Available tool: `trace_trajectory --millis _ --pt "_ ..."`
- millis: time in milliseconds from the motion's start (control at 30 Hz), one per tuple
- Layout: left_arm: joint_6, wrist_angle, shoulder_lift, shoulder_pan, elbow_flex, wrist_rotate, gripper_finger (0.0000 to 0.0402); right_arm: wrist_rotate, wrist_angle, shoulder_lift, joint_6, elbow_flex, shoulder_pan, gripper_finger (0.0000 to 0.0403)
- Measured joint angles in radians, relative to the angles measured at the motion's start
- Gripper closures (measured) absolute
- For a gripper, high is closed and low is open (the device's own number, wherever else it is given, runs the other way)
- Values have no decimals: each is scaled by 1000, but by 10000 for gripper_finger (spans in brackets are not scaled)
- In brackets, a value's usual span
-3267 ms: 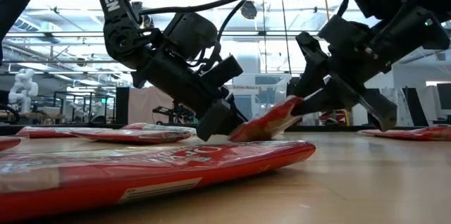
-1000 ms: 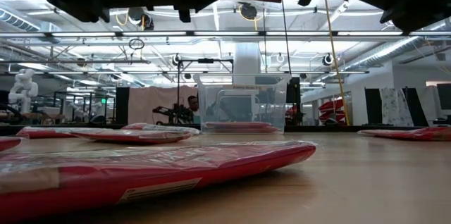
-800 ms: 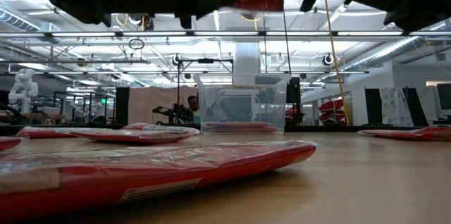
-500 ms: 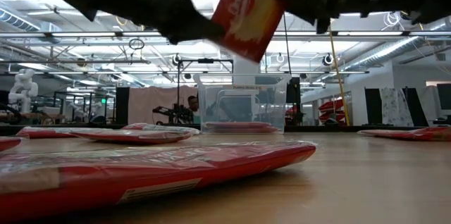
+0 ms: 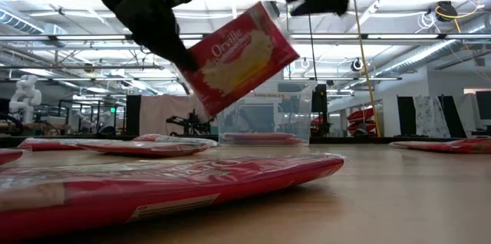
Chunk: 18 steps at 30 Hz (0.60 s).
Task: Sort popcorn bags into baskets
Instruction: Put the popcorn bags into the transparent bin
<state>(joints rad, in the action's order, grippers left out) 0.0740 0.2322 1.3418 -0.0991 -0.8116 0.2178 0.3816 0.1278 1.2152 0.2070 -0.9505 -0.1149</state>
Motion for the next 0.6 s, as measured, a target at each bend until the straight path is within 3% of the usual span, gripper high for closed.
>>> trace_trajectory --millis 233,333,467,600 --pt "15 161 7 9 -70 -2 372 -181 85 215 -132 -241 66 170" --pt "15 178 20 17 -76 -5 373 -201 112 298 -192 -313 77 170" --pt "16 205 20 27 -73 5 377 -210 148 377 -298 -352 83 174" --pt "14 209 20 28 -73 20 372 -298 147 422 -307 -352 104 194"
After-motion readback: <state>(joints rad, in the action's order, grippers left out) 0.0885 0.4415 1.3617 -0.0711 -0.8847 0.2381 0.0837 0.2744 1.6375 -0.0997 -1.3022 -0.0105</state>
